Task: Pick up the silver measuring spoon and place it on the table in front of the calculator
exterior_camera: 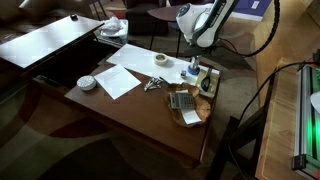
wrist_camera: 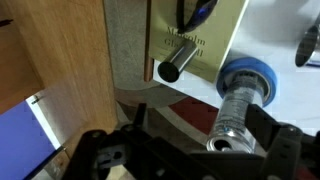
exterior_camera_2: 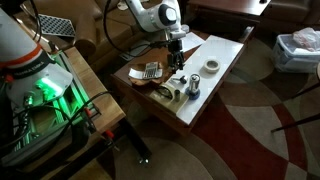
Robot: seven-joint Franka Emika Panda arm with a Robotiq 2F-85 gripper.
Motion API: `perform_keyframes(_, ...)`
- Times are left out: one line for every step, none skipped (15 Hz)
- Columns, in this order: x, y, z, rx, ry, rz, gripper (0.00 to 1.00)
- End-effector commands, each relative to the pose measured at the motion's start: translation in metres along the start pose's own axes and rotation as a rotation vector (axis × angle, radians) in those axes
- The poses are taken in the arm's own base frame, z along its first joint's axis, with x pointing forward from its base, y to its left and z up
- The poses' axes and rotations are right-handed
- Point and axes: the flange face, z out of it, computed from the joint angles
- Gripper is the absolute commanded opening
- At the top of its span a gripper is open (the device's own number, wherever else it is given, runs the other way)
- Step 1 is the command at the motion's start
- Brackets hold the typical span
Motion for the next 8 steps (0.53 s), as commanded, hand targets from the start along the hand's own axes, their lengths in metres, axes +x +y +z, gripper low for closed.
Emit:
perform_keyframes(-0.006, -0.012, 0.001, -0.056, -0.117, -0.162, 1.00)
perform_keyframes(-0.012, -0.011, -0.007, -0.064, -0.139, -0.207, 1.00)
perform_keyframes(-0.017, -0.009, -0.015, -0.071, -0.165, -0.243, 1.00)
perform_keyframes(-0.022, -0.009, -0.020, -0.080, -0.186, -0.266, 1.00)
perform_keyframes(-0.028, -0.009, -0.025, -0.090, -0.176, -0.234, 1.00)
perform_keyframes(-0.027, -0.011, -0.034, -0.056, -0.107, -0.176, 1.00)
perform_keyframes(-0.022, -0.015, -0.022, -0.074, -0.136, -0.214, 1.00)
perform_keyframes(-0.023, -0.017, -0.028, -0.069, -0.122, -0.204, 1.00)
